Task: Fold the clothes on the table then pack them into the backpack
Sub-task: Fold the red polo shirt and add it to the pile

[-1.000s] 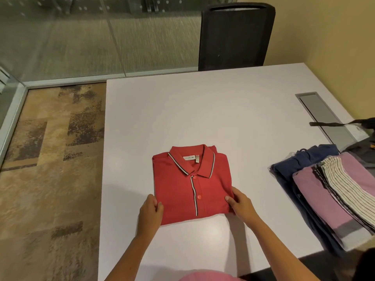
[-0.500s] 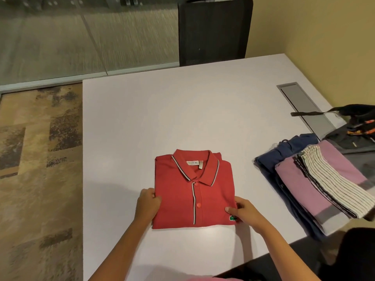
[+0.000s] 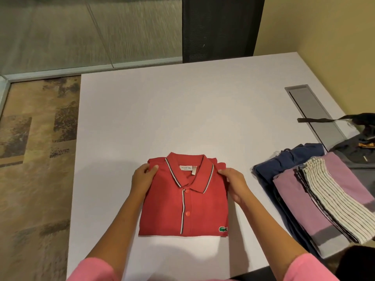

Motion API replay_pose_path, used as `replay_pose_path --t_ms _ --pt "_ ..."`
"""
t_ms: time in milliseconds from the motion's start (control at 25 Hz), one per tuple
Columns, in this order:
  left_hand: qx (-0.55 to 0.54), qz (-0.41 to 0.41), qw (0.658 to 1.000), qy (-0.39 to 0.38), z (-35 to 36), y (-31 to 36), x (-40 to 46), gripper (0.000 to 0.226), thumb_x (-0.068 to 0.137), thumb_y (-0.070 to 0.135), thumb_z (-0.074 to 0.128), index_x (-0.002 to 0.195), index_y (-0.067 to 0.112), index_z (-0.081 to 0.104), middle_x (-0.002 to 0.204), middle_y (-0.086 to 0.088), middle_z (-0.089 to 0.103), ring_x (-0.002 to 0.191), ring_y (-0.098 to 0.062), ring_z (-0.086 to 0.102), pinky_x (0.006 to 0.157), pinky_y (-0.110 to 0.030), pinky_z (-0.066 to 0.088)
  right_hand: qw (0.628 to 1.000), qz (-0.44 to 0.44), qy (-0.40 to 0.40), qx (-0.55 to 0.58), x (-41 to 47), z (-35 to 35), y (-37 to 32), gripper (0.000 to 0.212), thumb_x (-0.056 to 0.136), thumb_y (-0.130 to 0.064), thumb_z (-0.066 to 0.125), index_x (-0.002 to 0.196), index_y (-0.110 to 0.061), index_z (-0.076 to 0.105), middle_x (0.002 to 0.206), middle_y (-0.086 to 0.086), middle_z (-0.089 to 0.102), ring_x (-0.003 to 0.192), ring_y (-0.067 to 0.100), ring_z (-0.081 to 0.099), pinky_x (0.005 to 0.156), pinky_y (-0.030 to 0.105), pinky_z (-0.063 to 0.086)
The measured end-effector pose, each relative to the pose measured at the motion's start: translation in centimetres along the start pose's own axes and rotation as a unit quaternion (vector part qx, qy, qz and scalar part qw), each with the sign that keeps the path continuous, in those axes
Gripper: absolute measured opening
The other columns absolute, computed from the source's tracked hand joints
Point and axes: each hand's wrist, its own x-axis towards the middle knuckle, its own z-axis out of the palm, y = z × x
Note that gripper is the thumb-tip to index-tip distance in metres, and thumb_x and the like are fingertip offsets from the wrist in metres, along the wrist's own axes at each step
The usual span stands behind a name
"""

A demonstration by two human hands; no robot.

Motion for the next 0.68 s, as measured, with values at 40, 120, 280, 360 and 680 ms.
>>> replay_pose_path --t_ms 40,120,280,360,680 --pt "-0.101 -0.015 0.994 -0.040 -0.3 0.2 -0.1 0.022 0.095 0.027 0.057 0.109 0.011 0.065 0.103 -0.005 0.069 0.095 -0.019 0.066 0.080 -0.029 0.052 0.998 0.021 -0.034 0.051 0.0 0.0 -0.5 0.008 0.087 -0.007 0.056 0.079 -0.008 0.060 0.076 0.005 0.063 0.069 0.017 0.059 0.064 0.029 0.050" --pt "-0.279 -0.041 0.953 -0.108 -1.1 0.6 -0.3 0.019 0.098 0.017 0.051 0.111 0.010 0.063 0.104 -0.005 0.071 0.092 -0.014 0.067 0.077 -0.023 0.054 0.982 0.071 -0.086 0.149 0.1 0.1 -1.6 0.018 0.086 -0.004 0.043 0.079 -0.008 0.060 0.072 0.004 0.061 0.060 0.015 0.058 0.057 0.025 0.051" --pt "-0.233 -0.057 0.968 -0.072 -1.6 -0.3 0.8 0.018 0.099 0.015 0.049 0.111 0.011 0.062 0.110 -0.010 0.067 0.096 -0.017 0.065 0.079 -0.027 0.052 0.991 0.076 -0.077 0.081 1.7 1.3 -2.2 0.014 0.088 -0.005 0.046 0.087 -0.008 0.060 0.080 0.006 0.062 0.070 0.016 0.057 0.063 0.027 0.050" --pt "-0.143 -0.073 0.986 -0.032 -1.4 -0.9 1.4 0.019 0.098 0.017 0.051 0.115 0.012 0.059 0.114 -0.011 0.064 0.097 -0.019 0.062 0.078 -0.028 0.050 0.998 0.045 -0.014 -0.037 2.4 1.8 -1.3 0.006 0.091 -0.006 0.050 0.087 -0.009 0.054 0.081 0.006 0.058 0.069 0.016 0.053 0.060 0.027 0.046" --pt "0.178 0.082 0.972 0.126 0.7 0.3 -0.8 0.051 0.096 0.028 0.052 0.141 0.011 0.036 0.143 -0.010 0.042 0.132 -0.031 0.039 0.105 -0.045 0.036 0.957 -0.076 0.052 -0.274 1.4 0.7 1.4 0.015 0.087 -0.022 0.064 0.093 -0.012 0.056 0.086 -0.001 0.059 0.079 0.017 0.056 0.066 0.025 0.044"
